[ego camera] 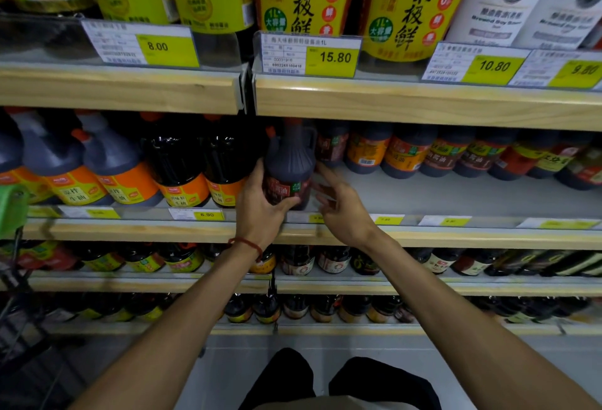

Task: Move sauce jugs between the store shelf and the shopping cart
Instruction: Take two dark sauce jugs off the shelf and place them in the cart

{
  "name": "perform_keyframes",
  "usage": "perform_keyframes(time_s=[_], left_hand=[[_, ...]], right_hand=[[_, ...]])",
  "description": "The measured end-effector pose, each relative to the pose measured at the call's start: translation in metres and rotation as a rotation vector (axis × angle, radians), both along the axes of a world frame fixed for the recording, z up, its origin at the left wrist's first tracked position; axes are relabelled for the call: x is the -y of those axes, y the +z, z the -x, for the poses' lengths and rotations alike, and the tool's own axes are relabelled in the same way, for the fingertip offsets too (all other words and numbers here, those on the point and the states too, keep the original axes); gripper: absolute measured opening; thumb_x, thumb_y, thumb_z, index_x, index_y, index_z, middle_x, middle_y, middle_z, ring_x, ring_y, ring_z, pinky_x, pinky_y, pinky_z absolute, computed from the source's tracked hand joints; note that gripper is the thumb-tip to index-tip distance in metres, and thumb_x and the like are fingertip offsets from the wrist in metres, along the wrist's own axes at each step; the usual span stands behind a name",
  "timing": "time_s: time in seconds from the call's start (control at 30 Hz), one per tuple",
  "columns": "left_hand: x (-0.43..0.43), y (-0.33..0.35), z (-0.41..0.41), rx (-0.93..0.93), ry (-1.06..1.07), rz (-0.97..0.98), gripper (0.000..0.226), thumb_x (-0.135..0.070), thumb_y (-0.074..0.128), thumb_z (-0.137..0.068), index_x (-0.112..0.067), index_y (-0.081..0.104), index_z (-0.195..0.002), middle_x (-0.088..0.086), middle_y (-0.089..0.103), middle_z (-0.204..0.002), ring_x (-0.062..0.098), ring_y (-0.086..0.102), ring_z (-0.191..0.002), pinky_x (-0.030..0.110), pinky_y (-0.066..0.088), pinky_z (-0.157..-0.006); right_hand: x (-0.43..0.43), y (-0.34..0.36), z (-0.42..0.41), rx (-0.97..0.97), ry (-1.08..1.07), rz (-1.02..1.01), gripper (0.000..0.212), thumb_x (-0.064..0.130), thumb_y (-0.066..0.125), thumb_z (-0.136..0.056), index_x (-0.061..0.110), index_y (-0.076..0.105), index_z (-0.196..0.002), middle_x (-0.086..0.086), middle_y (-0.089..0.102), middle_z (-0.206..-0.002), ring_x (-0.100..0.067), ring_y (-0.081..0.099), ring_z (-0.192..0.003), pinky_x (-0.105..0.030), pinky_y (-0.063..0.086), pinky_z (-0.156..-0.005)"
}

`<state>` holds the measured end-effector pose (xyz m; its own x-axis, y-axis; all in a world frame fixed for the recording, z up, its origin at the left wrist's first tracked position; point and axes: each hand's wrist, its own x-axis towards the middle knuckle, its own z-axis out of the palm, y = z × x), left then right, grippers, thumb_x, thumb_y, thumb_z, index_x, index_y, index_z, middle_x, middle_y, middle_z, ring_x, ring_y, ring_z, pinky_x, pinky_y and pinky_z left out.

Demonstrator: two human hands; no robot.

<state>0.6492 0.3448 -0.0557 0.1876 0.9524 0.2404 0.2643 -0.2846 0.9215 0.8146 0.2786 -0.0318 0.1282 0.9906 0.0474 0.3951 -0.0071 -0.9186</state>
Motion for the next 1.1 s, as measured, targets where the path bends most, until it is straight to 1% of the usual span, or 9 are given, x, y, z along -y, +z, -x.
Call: perform_keyframes(time_s=[0.07,0.13,0.23,0.4,0.57,0.63,0.73,0.87,1.1], left_hand=[[0.003,0.001,-0.004,-0.009,0.044,-0.020,0.103,-0.042,0.086,-0.064,-0.042,0.031,-0.150,-0.008,0.051,-0.149,0.012,0.048,-0.139,0.044,0.048,-0.111],[0.004,0.003,-0.008,-0.039,0.089,-0.039,0.104,-0.037,0.091,-0.065,-0.029,0.035,-0.152,-0.002,0.053,-0.148,0.016,0.049,-0.138,0.043,0.047,-0.111],[0.006,0.005,-0.016,-0.125,0.173,-0.055,0.104,-0.032,0.093,-0.067,-0.017,0.036,-0.152,0.006,0.053,-0.148,0.023,0.049,-0.136,0.041,0.047,-0.110],[0.016,0.011,-0.030,-0.184,0.259,-0.049,0.102,-0.036,0.091,-0.071,-0.015,0.033,-0.152,0.006,0.048,-0.150,0.027,0.047,-0.138,0.045,0.050,-0.102],[0.018,0.016,-0.023,-0.280,0.193,-0.058,0.100,-0.035,0.087,-0.078,-0.007,0.028,-0.153,0.012,0.039,-0.152,0.030,0.040,-0.141,0.041,0.047,-0.100],[0.019,0.019,-0.016,-0.293,0.150,-0.014,0.097,-0.031,0.086,-0.079,-0.006,0.028,-0.153,0.013,0.039,-0.152,0.030,0.040,-0.142,0.040,0.045,-0.107],[0.028,0.023,0.000,-0.295,0.085,0.026,0.087,-0.024,0.083,-0.082,-0.008,0.031,-0.151,0.012,0.040,-0.150,0.029,0.043,-0.141,0.047,0.044,-0.112],[0.046,0.039,0.020,-0.388,0.006,-0.010,0.069,-0.021,0.075,-0.091,-0.007,0.038,-0.147,0.013,0.043,-0.146,0.032,0.045,-0.134,0.047,0.046,-0.108],[0.077,0.064,0.059,-0.743,-0.037,-0.191,0.046,-0.039,0.062,-0.099,-0.008,0.053,-0.132,0.012,0.057,-0.124,0.034,0.055,-0.113,0.047,0.052,-0.086]], right_hand=[[-0.001,0.000,-0.002,-0.018,0.006,0.030,0.097,-0.031,0.039,-0.081,0.019,0.026,-0.163,-0.004,0.036,-0.164,-0.018,0.039,-0.149,-0.033,0.040,-0.119],[-0.001,0.000,-0.006,0.015,-0.007,0.056,0.091,-0.026,0.041,-0.086,0.019,0.028,-0.163,-0.005,0.038,-0.163,-0.022,0.041,-0.148,-0.031,0.044,-0.114],[0.004,0.006,-0.011,0.142,-0.086,0.019,0.073,-0.020,0.045,-0.089,0.014,0.044,-0.154,-0.007,0.046,-0.154,-0.023,0.049,-0.139,-0.026,0.047,-0.100],[0.020,0.016,-0.013,0.270,-0.180,-0.047,0.052,-0.012,0.053,-0.089,0.009,0.063,-0.135,-0.007,0.061,-0.136,-0.023,0.058,-0.123,-0.040,0.055,-0.096],[0.039,0.028,-0.007,0.408,-0.201,-0.019,0.040,-0.003,0.058,-0.091,0.009,0.068,-0.128,-0.008,0.066,-0.130,-0.026,0.059,-0.121,-0.044,0.053,-0.100],[0.047,0.035,0.000,0.471,-0.193,0.007,0.038,0.002,0.061,-0.091,0.011,0.068,-0.128,-0.008,0.066,-0.128,-0.028,0.060,-0.119,-0.043,0.052,-0.099],[0.060,0.047,0.015,0.580,-0.154,0.069,0.037,0.013,0.065,-0.093,0.016,0.066,-0.130,-0.005,0.064,-0.131,-0.027,0.057,-0.123,-0.042,0.053,-0.095],[0.073,0.064,0.035,0.672,-0.164,0.111,0.037,0.024,0.064,-0.096,0.019,0.064,-0.133,-0.002,0.062,-0.133,-0.026,0.053,-0.125,-0.040,0.051,-0.087],[0.092,0.079,0.060,0.780,-0.177,0.069,0.035,0.032,0.066,-0.093,0.015,0.070,-0.123,-0.005,0.068,-0.121,-0.030,0.059,-0.115,-0.038,0.052,-0.079]])
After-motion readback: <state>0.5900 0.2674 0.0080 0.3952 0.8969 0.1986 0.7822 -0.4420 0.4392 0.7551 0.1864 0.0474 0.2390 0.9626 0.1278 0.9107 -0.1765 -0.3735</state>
